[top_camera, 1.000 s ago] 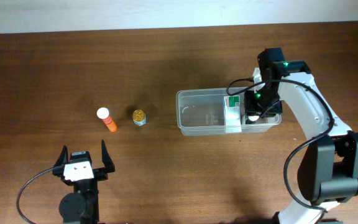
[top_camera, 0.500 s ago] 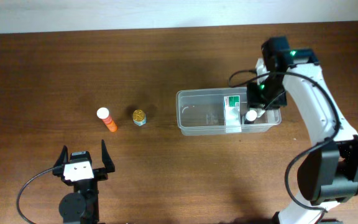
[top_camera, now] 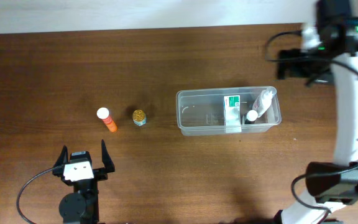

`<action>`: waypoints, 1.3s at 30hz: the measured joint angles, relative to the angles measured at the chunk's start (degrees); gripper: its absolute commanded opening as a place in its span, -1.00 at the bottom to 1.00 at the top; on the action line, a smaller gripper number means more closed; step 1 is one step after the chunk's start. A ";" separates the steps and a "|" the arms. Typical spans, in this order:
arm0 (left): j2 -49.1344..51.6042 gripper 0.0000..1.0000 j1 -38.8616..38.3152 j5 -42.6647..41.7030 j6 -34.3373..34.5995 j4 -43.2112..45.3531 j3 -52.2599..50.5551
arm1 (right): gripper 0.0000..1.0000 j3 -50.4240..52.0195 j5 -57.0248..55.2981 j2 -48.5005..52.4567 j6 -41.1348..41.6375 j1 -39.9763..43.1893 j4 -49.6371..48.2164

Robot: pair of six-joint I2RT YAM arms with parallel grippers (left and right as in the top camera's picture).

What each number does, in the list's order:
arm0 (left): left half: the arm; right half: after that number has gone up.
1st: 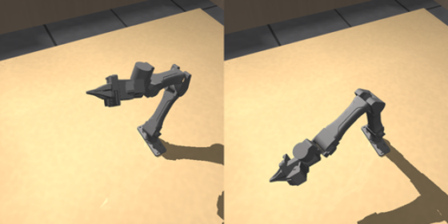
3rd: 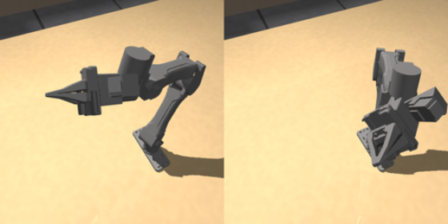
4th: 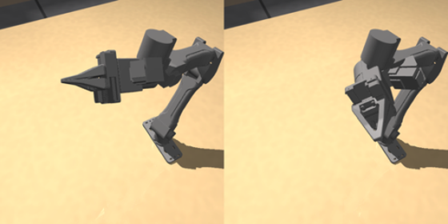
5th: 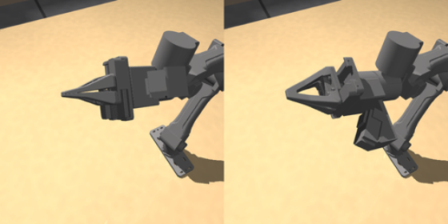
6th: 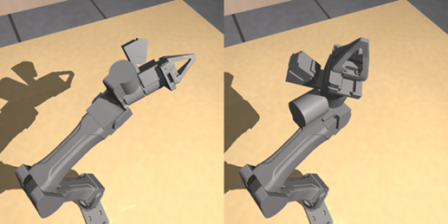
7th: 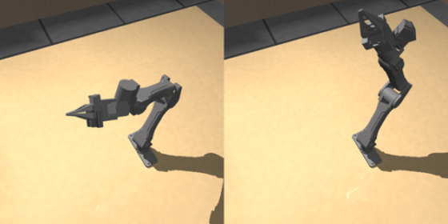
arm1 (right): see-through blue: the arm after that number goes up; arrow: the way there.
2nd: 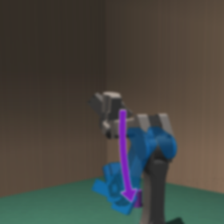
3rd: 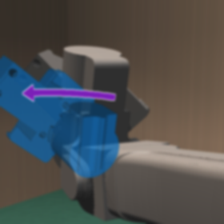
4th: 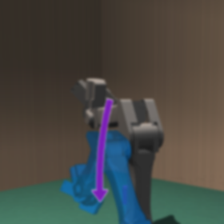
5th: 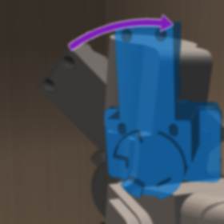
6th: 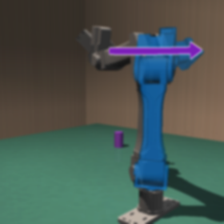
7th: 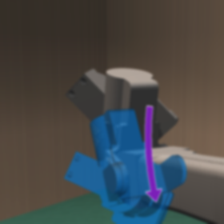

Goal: Pack container
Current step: 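Open the right gripper and withdraw it to the right side, then move the left gripper toward the small gold-lidded jar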

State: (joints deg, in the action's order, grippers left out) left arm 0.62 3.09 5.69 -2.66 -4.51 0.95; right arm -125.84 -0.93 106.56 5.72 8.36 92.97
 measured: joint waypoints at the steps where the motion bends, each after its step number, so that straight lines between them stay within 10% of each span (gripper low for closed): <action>1: 0.00 0.99 0.00 0.00 0.00 -0.02 0.00 | 0.97 0.17 -0.37 0.09 0.63 3.02 -0.42; 11: 0.00 0.99 0.00 0.00 0.00 0.00 0.00 | 0.97 4.63 -1.68 0.11 3.65 16.74 -3.17; 39: 0.00 0.99 0.00 0.31 0.00 1.73 -0.07 | 0.97 14.05 -1.70 0.24 4.59 17.62 -9.27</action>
State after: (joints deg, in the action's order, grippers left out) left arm 0.62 3.09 6.00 -2.66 -2.79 0.89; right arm -111.79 -2.63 106.80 10.31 25.98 83.70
